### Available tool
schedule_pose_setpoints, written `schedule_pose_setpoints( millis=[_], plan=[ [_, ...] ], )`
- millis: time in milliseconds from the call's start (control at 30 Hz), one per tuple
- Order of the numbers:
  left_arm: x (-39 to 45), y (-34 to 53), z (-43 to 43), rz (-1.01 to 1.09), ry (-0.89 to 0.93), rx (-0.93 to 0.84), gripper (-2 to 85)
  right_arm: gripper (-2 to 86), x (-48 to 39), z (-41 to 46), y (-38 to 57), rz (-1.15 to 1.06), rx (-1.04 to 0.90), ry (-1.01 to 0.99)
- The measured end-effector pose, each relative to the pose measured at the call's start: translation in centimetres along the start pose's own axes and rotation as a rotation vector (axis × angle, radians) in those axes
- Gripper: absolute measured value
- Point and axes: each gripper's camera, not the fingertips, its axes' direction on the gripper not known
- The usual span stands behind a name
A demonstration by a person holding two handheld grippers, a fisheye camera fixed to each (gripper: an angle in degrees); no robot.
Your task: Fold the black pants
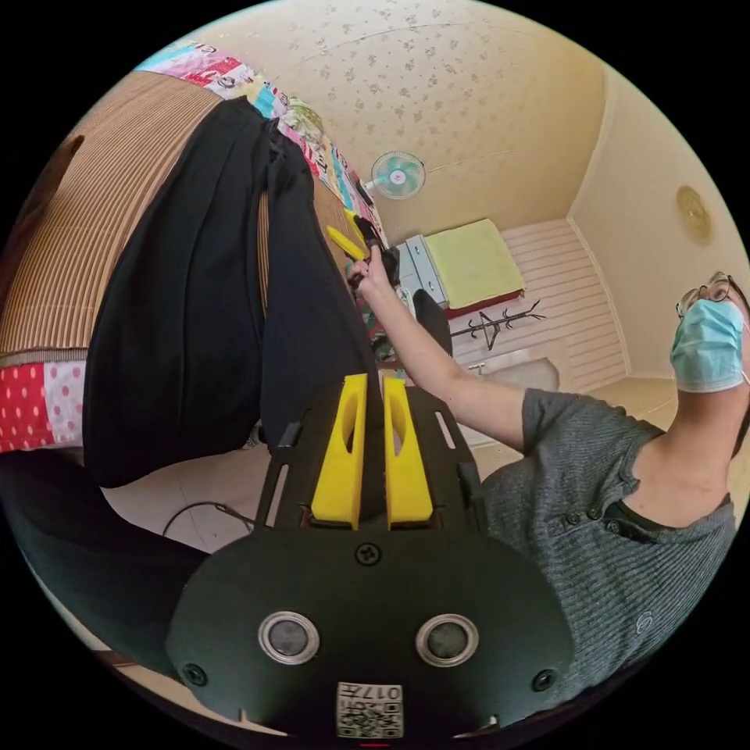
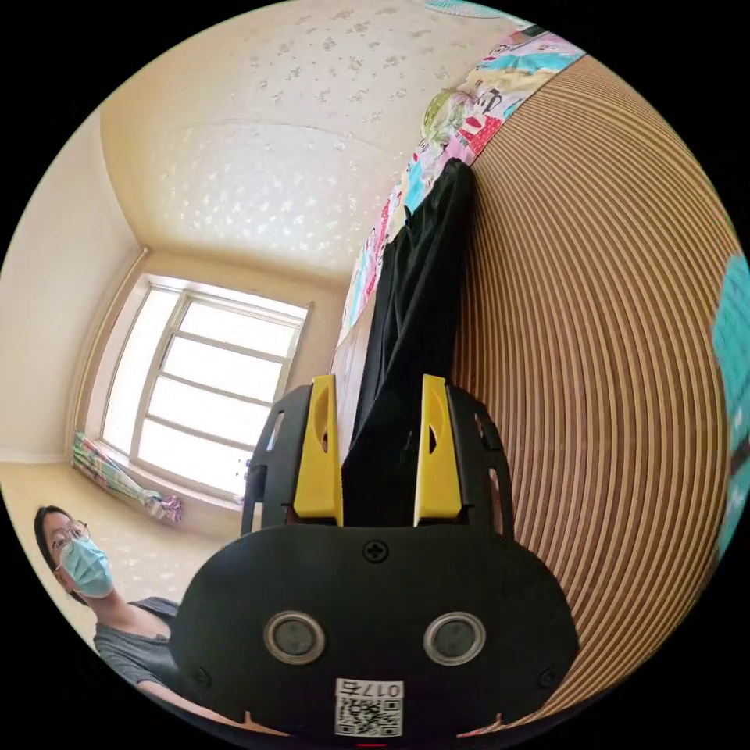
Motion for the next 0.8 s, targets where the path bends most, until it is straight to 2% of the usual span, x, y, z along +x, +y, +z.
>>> schedule_pose_setpoints(
  millis=[67, 233, 400, 500, 567, 600, 667, 800],
  plan=[
    [-1.2, -0.6, -0.4, -0.052, 0.092, -0.021, 4.4, 14.9, 1.9, 2.4, -6.6, 0.014, 0.049, 0.038],
    [-3.5, -1.0, -1.9, -0.106, 0.151, -0.007, 4.1, 14.3, 4.4, 8.0, -17.1, 0.044, 0.085, 0.193],
    [-6.1, -0.3, -2.9, -0.111, 0.208, -0.008, 4.1, 5.0, 3.0, 11.8, -20.8, 0.041, 0.188, 0.315],
    [-6.8, 0.8, -4.2, -0.087, 0.184, 0.013, 4.0, 3.2, -3.3, 14.1, -20.8, -0.145, 0.223, 0.408],
    [-6.7, 1.8, -5.6, -0.068, 0.137, 0.022, 3.8, 2.4, -11.4, 18.4, -20.0, -0.345, 0.223, 0.608],
    [-6.6, 2.1, -5.9, -0.063, 0.129, 0.025, 3.8, 2.4, -13.3, 19.7, -19.8, -0.388, 0.216, 0.626],
    [-6.2, 3.2, -7.0, -0.057, 0.101, 0.039, 3.8, 2.3, -19.6, 25.2, -19.3, -0.508, 0.182, 0.577],
    [-6.0, 5.4, -8.8, -0.102, 0.051, 0.103, 3.8, 2.9, -24.9, 34.3, -19.0, -0.537, 0.133, 0.421]
  ],
)
